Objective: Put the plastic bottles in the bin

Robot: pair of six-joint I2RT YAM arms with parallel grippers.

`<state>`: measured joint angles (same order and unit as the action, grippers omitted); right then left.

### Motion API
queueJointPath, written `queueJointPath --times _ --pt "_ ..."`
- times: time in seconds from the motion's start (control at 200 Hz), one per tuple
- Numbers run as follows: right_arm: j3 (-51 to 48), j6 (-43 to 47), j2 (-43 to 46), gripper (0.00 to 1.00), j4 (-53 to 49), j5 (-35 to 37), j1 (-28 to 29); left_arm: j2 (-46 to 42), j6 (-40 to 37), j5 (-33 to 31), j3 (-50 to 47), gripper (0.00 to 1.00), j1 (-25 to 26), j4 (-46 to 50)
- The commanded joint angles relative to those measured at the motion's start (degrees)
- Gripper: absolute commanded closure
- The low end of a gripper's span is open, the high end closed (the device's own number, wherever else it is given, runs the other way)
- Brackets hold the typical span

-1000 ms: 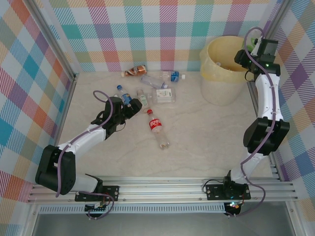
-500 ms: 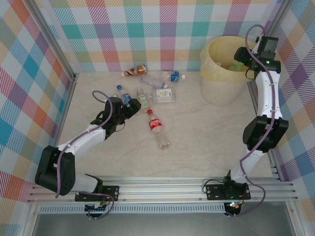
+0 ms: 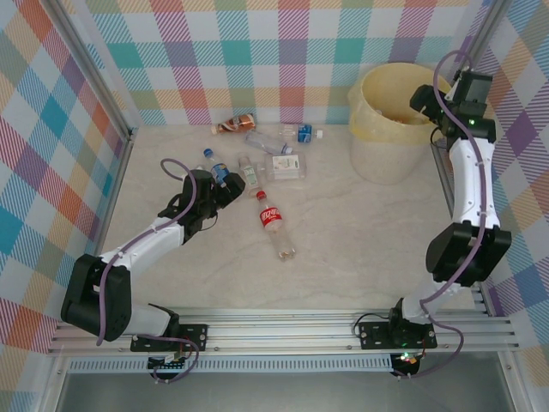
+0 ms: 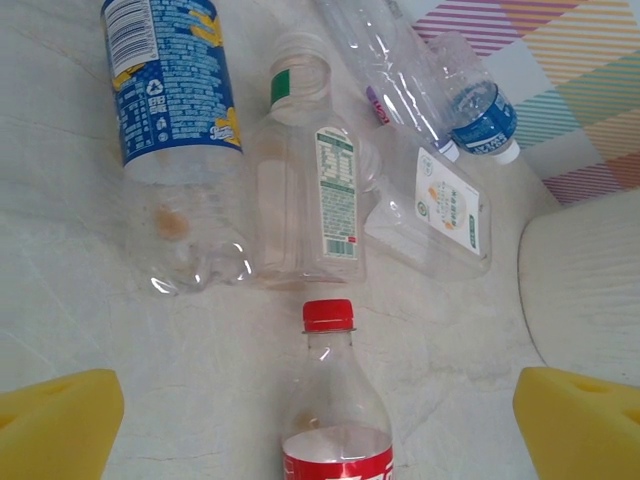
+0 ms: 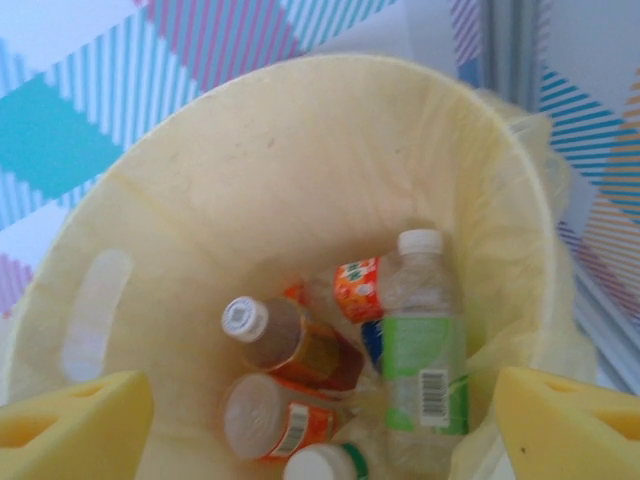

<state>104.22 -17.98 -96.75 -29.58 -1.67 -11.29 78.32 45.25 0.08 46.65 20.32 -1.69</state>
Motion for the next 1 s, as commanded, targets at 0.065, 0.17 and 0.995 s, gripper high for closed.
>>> queueJointPath --times 0.065,0.17,0.995 --pt "-11.32 -2.49 9.22 0.02 13.83 -14.96 0.29 0.95 1.03 -2.57 0.77 0.00 -0.80 3.45" --pt "-18.89 -4.20 14.19 0.00 21.26 -18.81 1.81 1.22 1.96 -3.65 0.54 0.00 -0.80 3.89" --pt "-46.17 -4.77 25.74 0.00 36.71 -18.68 21.00 18.52 -3.23 -9.47 18.30 0.00 -0.89 23.14"
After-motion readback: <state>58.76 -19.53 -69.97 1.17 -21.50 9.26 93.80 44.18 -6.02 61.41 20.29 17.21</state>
